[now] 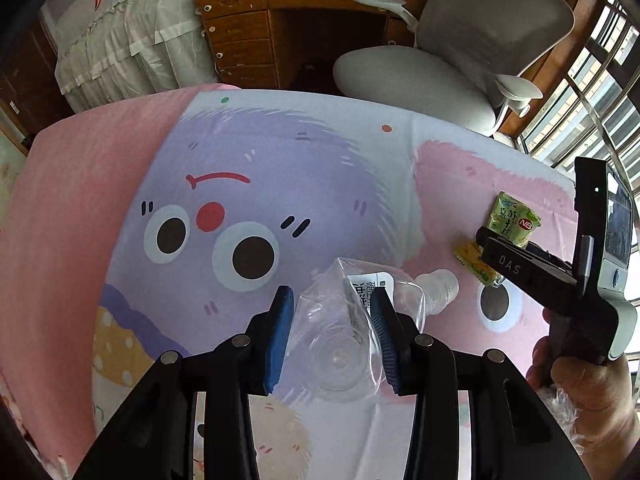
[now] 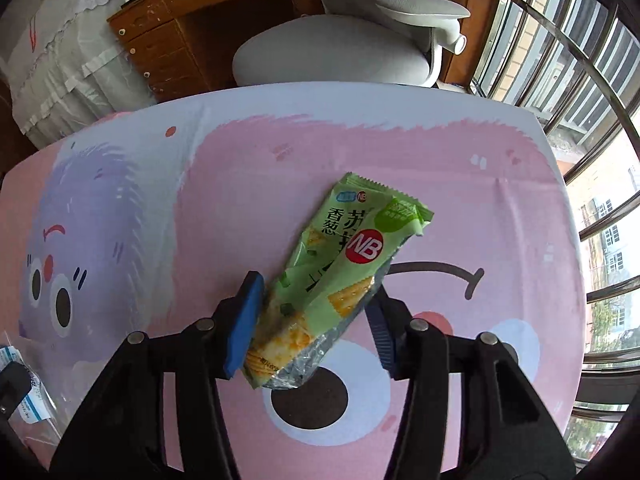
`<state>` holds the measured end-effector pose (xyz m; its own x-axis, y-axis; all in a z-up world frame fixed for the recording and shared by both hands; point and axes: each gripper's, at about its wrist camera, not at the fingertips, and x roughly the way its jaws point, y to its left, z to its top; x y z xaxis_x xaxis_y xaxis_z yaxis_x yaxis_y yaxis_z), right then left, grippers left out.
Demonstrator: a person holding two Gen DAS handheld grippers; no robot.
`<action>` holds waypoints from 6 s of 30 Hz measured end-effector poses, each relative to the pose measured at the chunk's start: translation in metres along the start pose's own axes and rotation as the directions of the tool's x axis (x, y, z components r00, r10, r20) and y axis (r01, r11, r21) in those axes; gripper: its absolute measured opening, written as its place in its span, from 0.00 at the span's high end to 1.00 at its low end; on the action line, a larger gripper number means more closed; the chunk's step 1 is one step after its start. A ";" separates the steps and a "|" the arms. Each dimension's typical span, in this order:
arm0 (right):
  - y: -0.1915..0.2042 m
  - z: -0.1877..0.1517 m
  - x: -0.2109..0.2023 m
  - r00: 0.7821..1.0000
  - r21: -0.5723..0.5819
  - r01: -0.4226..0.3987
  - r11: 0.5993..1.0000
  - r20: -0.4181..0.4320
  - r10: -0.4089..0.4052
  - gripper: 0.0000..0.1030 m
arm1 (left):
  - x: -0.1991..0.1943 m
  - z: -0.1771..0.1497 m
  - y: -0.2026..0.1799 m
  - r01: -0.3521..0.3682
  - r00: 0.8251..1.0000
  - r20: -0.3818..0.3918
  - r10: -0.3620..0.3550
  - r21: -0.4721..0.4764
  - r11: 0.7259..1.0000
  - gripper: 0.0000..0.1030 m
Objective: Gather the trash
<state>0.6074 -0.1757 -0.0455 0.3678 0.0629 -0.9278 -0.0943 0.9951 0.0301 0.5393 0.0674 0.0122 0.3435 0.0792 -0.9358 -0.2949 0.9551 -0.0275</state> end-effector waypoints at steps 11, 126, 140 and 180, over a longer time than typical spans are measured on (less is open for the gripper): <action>-0.015 -0.078 -0.074 0.967 0.068 -0.255 0.964 0.032 0.254 0.91 | -0.034 -0.048 0.025 0.032 0.999 0.025 -0.032 -0.008 0.999 0.61; 0.065 -0.549 -0.449 0.964 0.107 -0.190 0.976 0.210 0.164 0.40 | -0.336 -0.471 0.132 0.098 0.948 0.263 -0.181 0.298 0.949 0.18; 0.073 -0.566 -0.471 0.959 0.075 -0.124 0.989 0.265 0.100 0.39 | -0.347 -0.491 0.142 0.081 0.950 0.275 -0.148 0.241 0.967 0.18; 0.065 -0.561 -0.440 0.967 0.029 -0.102 0.994 0.237 0.093 0.38 | -0.320 -0.495 0.138 0.047 0.963 0.253 -0.093 0.180 0.982 0.18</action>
<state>-0.0792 -0.1818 0.1564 0.5663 0.1711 -0.8063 -0.1046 0.9852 0.1356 -0.0528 0.0327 0.1340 0.5835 0.0599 -0.8099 -0.1128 0.9936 -0.0078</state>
